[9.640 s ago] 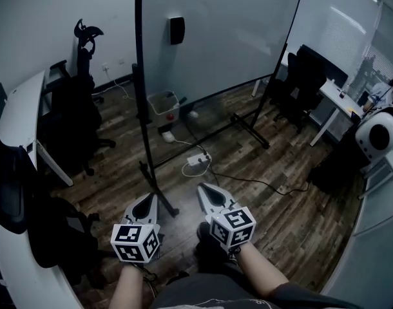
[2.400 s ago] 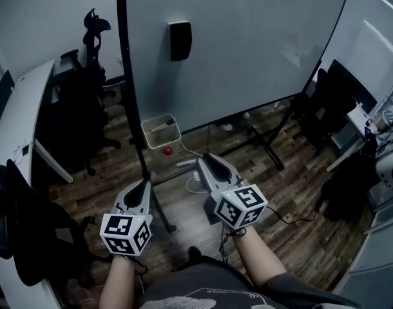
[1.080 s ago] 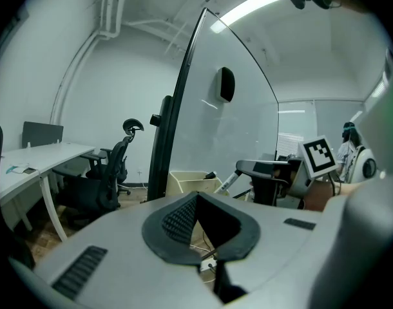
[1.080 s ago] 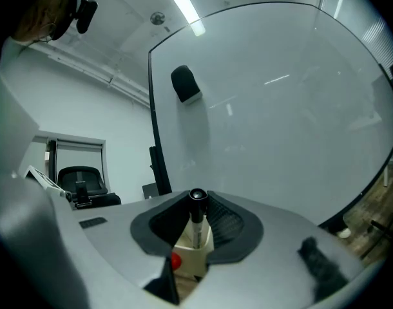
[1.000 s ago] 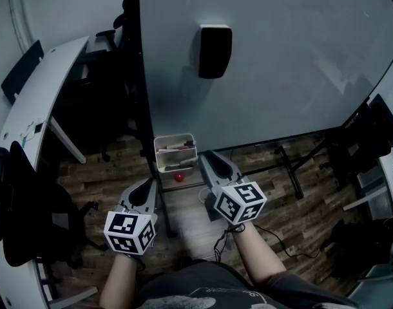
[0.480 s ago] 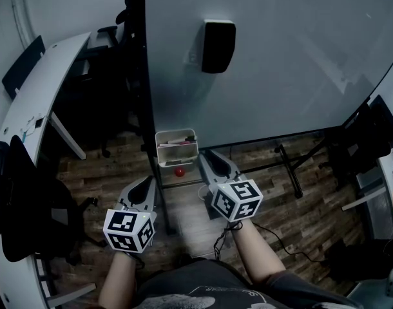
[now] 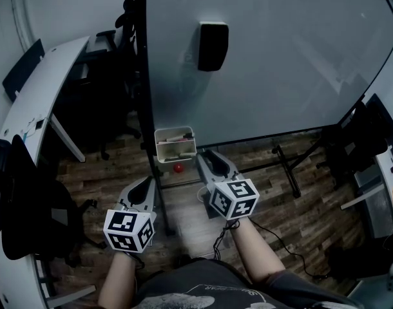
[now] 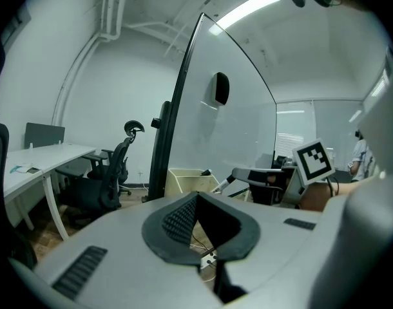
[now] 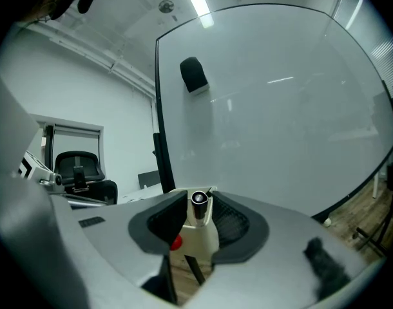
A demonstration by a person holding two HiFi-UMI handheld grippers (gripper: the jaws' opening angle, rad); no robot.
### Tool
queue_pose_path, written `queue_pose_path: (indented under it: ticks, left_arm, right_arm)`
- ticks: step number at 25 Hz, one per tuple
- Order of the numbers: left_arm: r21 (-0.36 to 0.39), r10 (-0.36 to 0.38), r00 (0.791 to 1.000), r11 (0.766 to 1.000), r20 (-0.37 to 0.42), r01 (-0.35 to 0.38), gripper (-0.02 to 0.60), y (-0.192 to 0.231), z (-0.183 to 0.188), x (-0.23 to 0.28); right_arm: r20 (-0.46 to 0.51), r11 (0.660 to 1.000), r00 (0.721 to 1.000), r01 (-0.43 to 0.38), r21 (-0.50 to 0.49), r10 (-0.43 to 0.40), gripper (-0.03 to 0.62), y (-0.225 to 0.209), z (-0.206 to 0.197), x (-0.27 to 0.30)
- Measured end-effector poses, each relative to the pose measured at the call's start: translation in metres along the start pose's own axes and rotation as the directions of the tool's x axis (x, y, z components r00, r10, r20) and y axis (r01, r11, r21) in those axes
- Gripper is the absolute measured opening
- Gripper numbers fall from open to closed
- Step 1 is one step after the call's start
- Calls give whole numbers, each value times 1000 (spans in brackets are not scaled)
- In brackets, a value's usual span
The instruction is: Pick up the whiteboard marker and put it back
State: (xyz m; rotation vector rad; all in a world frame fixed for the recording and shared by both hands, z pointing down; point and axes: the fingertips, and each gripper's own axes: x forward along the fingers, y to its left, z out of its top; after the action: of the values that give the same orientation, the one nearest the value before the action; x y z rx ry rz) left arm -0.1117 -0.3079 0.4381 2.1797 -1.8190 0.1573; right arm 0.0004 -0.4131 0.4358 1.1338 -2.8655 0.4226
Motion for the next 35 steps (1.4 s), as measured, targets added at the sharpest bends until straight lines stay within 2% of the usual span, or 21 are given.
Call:
queue_pose_path:
  ticks: [13,21,28,35]
  left_arm:
    - [11,-22,998,1000,54,22,12,-11,8,-36]
    - [17,-55,996,998,67,54,12,-12,7,-82]
    - [30,-84,994,996,64,83,12,-8,0,-127]
    - [26,-111,993,994,42,110,12,-2,-19,-182]
  right_arm:
    - [56,999,997,46,-8,-45,114,17,14,-39]
    - [120,993,986,120,-12,-117,110,48,29,-74]
    - [134,988,979,154,6,-153,58,86,16,-106]
    - [94,980,976,198,17,-198,32,129,-9,-136]
